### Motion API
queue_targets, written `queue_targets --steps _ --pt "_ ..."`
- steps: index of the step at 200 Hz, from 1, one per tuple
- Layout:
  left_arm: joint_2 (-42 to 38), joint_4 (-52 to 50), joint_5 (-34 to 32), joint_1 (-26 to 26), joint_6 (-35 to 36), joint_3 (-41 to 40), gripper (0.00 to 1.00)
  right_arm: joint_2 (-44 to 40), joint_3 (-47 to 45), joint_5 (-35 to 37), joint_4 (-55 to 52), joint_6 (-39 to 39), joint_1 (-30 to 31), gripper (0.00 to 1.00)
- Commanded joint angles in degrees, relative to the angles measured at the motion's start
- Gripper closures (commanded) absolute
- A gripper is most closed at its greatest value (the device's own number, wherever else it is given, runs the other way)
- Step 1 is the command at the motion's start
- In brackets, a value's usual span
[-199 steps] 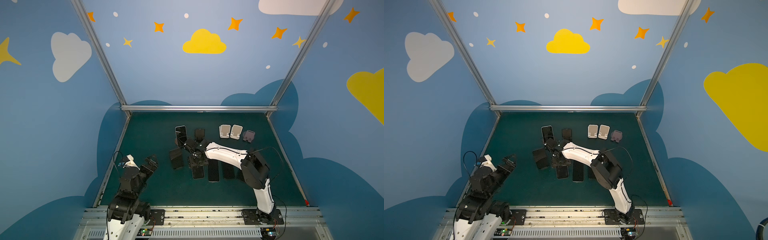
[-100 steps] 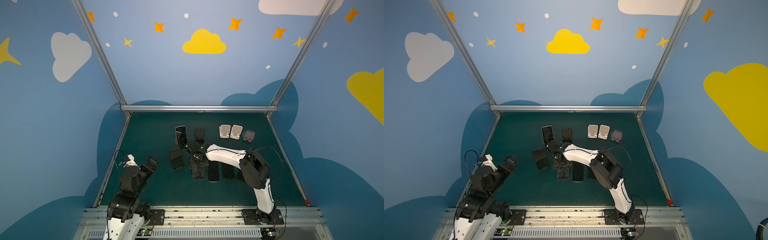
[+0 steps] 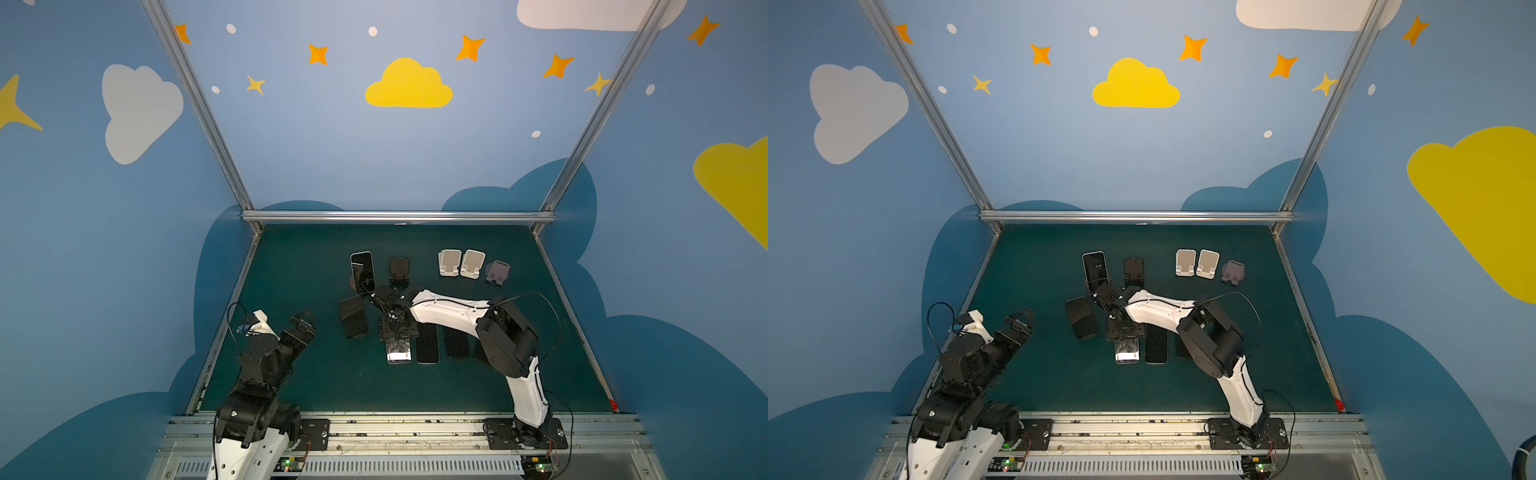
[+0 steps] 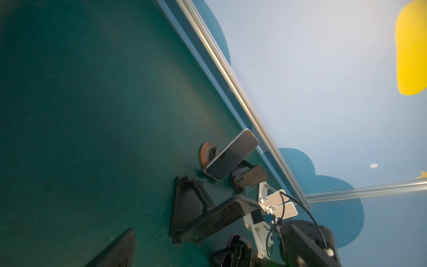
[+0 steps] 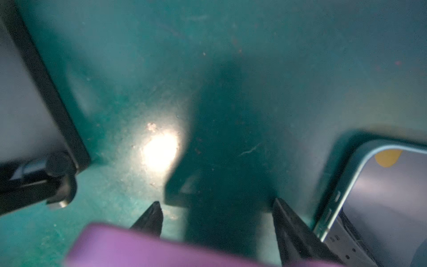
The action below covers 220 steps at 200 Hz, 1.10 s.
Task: Remove the phone from the phone stand
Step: Place the phone at the center of the table.
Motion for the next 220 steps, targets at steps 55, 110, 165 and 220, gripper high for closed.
queue_targets --steps 55,110,165,220 --pt "-0.54 -0.92 -1.18 -0.08 1.27 1.31 0.0 3.81 -2.08 3.21 -2.12 1.8 0.77 0.24" --pt "0.56 -1.18 -1.09 -0.08 1.44 1.66 0.0 4.55 -1.98 5.39 -2.79 2.09 1.28 0.21" --pt "0.22 -1.01 -0.92 -0.09 1.01 1.13 0.0 6.73 1.05 4.56 -5.41 1.41 1.47 0.22" --pt "-0.15 -1.53 -0.91 -0.08 0.89 1.2 0.0 5.45 3.61 4.83 -8.69 -0.28 1.31 0.2"
